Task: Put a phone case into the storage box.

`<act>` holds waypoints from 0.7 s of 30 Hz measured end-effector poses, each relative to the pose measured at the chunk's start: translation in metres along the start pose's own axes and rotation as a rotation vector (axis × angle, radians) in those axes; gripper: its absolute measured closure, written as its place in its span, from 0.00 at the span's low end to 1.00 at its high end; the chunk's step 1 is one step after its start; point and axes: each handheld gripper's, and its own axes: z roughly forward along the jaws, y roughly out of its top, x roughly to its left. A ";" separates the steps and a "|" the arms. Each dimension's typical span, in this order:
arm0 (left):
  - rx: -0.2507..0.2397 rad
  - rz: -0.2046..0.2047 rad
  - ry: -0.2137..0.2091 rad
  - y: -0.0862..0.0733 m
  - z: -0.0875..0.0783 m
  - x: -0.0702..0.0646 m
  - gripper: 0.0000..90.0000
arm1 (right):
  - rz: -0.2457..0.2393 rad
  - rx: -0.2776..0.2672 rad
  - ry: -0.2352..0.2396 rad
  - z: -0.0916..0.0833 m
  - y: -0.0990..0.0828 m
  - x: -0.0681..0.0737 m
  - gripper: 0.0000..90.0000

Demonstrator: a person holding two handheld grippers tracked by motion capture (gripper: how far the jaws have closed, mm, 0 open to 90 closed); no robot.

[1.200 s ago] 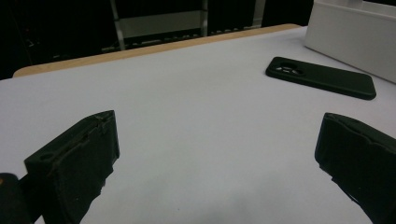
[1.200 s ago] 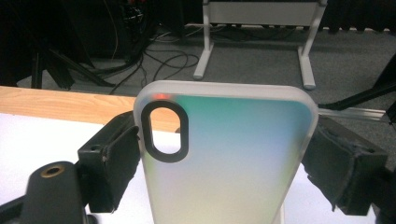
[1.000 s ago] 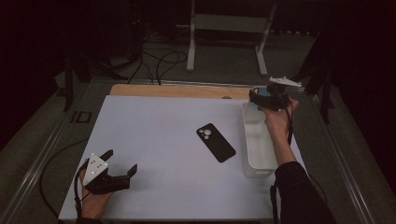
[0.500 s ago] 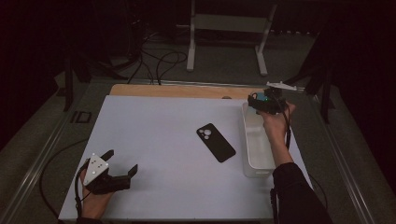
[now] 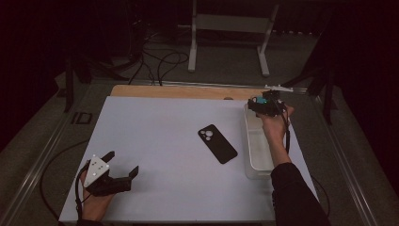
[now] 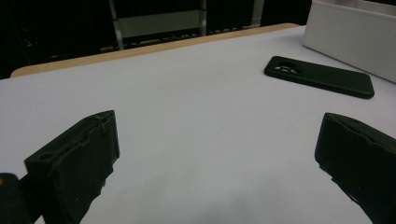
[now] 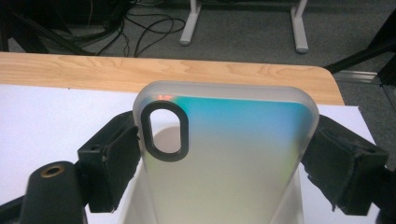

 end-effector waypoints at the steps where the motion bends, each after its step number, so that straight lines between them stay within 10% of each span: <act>1: 0.000 0.000 0.000 0.000 0.000 0.000 0.01 | 0.002 0.003 0.001 0.001 -0.001 0.000 0.19; 21: -0.003 -0.001 0.003 0.000 -0.001 0.000 0.01 | -0.015 0.038 -0.035 0.010 -0.006 0.006 0.19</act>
